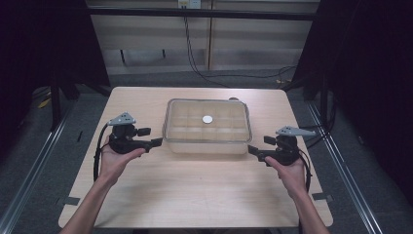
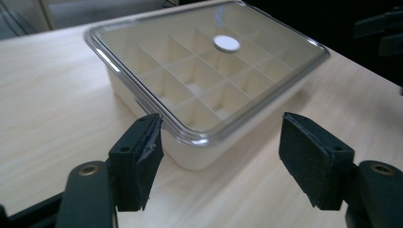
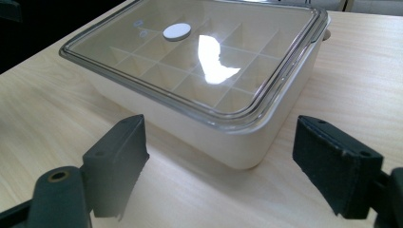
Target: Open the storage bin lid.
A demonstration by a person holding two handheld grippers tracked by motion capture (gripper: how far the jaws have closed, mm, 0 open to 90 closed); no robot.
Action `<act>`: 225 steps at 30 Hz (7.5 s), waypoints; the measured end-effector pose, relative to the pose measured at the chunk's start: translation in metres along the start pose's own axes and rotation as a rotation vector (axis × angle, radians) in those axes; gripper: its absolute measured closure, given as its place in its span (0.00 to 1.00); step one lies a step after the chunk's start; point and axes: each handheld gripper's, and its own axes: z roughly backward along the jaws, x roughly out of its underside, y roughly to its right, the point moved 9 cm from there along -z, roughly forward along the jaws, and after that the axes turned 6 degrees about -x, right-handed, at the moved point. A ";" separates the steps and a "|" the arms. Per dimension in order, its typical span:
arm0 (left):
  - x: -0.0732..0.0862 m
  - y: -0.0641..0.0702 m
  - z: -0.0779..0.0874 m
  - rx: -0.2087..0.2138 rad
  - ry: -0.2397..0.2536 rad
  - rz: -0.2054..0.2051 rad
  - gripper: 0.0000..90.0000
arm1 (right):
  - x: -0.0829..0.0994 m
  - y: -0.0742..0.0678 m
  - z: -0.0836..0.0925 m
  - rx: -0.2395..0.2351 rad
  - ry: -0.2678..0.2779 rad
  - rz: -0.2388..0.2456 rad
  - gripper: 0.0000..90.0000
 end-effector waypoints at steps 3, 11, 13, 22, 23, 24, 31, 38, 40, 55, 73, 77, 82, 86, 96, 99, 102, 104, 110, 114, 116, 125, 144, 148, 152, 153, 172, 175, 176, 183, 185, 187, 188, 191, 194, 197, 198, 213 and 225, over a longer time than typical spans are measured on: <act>-0.004 -0.006 -0.004 -0.014 0.009 0.016 0.35 | -0.008 0.007 -0.005 -0.011 0.011 -0.003 0.22; 0.007 -0.025 -0.025 -0.040 -0.038 0.058 0.24 | -0.008 0.014 -0.020 -0.013 -0.026 -0.008 0.21; 0.008 -0.027 -0.028 -0.047 -0.043 0.069 0.21 | -0.009 0.015 -0.022 -0.014 -0.026 -0.010 0.21; 0.011 -0.027 -0.058 -0.046 -0.105 0.059 0.18 | -0.014 0.018 -0.038 -0.032 -0.035 -0.020 0.21; 0.010 -0.026 -0.061 -0.046 -0.102 0.054 0.18 | -0.014 0.018 -0.038 -0.032 -0.035 -0.020 0.21; 0.009 -0.025 -0.063 -0.043 -0.107 0.056 0.20 | -0.015 0.021 -0.042 -0.036 -0.037 -0.023 0.22; 0.009 -0.015 -0.075 -0.042 -0.136 0.022 0.24 | -0.013 0.031 -0.050 -0.040 -0.061 -0.048 0.19; 0.010 -0.016 -0.086 -0.007 -0.157 0.039 0.20 | -0.011 0.030 -0.059 -0.064 -0.081 -0.068 0.19; 0.010 -0.016 -0.088 0.006 -0.158 0.055 0.20 | -0.017 0.033 -0.063 -0.068 -0.081 -0.076 0.19; 0.006 -0.016 -0.091 0.027 -0.174 0.025 0.26 | -0.022 0.043 -0.077 -0.022 -0.112 -0.083 0.15; 0.006 -0.014 -0.098 0.068 -0.192 0.065 0.19 | -0.021 0.049 -0.091 -0.045 -0.115 -0.130 0.14; 0.007 -0.011 -0.102 0.065 -0.195 0.074 0.16 | -0.022 0.049 -0.090 -0.013 -0.085 -0.096 0.14; 0.006 -0.012 -0.100 0.058 -0.183 0.065 0.19 | -0.023 0.049 -0.090 -0.005 -0.081 -0.094 0.14; 0.006 -0.012 -0.099 0.037 -0.146 0.066 0.22 | -0.027 0.046 -0.087 0.021 -0.052 -0.063 0.18; 0.000 -0.011 -0.096 0.004 -0.105 0.038 0.34 | -0.028 0.048 -0.081 0.011 -0.001 -0.082 0.29; 0.000 -0.012 -0.096 0.003 -0.096 0.042 0.36 | -0.026 0.049 -0.079 0.005 0.006 -0.094 0.32; -0.001 -0.014 -0.093 0.007 -0.082 0.049 0.40 | -0.027 0.051 -0.076 -0.001 0.025 -0.114 0.38; -0.001 -0.013 -0.092 0.002 -0.072 0.051 0.42 | -0.027 0.051 -0.075 -0.004 0.031 -0.120 0.41; -0.005 -0.013 -0.085 -0.007 -0.033 0.052 0.53 | -0.030 0.053 -0.065 -0.042 0.089 -0.173 0.53; -0.006 -0.013 -0.080 -0.015 -0.027 0.041 0.57 | -0.032 0.051 -0.060 -0.049 0.100 -0.179 0.58; -0.007 -0.013 -0.079 -0.011 -0.018 0.039 0.58 | -0.033 0.051 -0.059 -0.052 0.103 -0.182 0.59; -0.012 -0.011 -0.070 -0.017 0.008 0.040 0.65 | -0.036 0.045 -0.050 -0.070 0.124 -0.190 0.66; -0.011 -0.004 -0.055 -0.029 0.004 -0.006 0.76 | -0.038 0.035 -0.034 -0.075 0.166 -0.204 0.73; -0.010 -0.003 -0.054 -0.019 0.006 -0.004 0.77 | -0.037 0.033 -0.033 -0.072 0.166 -0.196 0.73; -0.009 -0.005 -0.053 -0.012 0.007 0.004 0.77 | -0.038 0.033 -0.034 -0.071 0.171 -0.198 0.73; -0.009 -0.005 -0.053 -0.011 0.007 0.003 0.78 | -0.038 0.033 -0.034 -0.072 0.171 -0.199 0.73; -0.005 -0.005 -0.044 0.002 0.017 0.025 0.81 | -0.049 0.025 -0.025 -0.130 0.284 -0.235 0.77; -0.004 -0.005 -0.045 -0.017 0.008 0.020 0.80 | -0.056 0.022 -0.021 -0.126 0.294 -0.218 0.77; -0.005 -0.006 -0.044 -0.015 0.013 0.031 0.80 | -0.059 0.021 -0.021 -0.105 0.266 -0.210 0.77; -0.005 -0.005 -0.039 -0.009 0.018 0.033 0.80 | -0.063 0.012 -0.016 -0.108 0.239 -0.157 0.78; -0.006 -0.004 -0.038 -0.017 0.023 0.030 0.80 | -0.062 0.012 -0.014 -0.109 0.233 -0.156 0.78; -0.008 -0.002 -0.036 -0.013 0.030 0.029 0.80 | -0.062 0.012 -0.013 -0.109 0.234 -0.156 0.78; -0.008 -0.001 -0.035 -0.012 0.028 0.024 0.81 | -0.062 0.011 -0.012 -0.111 0.232 -0.155 0.78; -0.009 0.000 -0.032 -0.023 0.034 0.018 0.81 | -0.063 0.009 -0.009 -0.112 0.229 -0.144 0.78; -0.009 0.001 -0.029 -0.026 0.034 0.015 0.80 | -0.062 0.006 -0.006 -0.114 0.218 -0.130 0.78; -0.010 0.003 -0.027 -0.030 0.039 0.012 0.80 | -0.062 0.003 -0.004 -0.120 0.212 -0.129 0.78; -0.011 0.003 -0.027 -0.030 0.041 0.013 0.80 | -0.061 0.002 -0.002 -0.120 0.213 -0.127 0.78; -0.005 0.017 -0.013 -0.008 0.036 0.000 0.81 | -0.050 -0.005 0.009 -0.141 0.192 -0.124 0.79; 0.006 0.018 -0.001 0.008 0.034 0.017 0.81 | -0.046 -0.019 0.011 -0.170 0.171 -0.112 0.80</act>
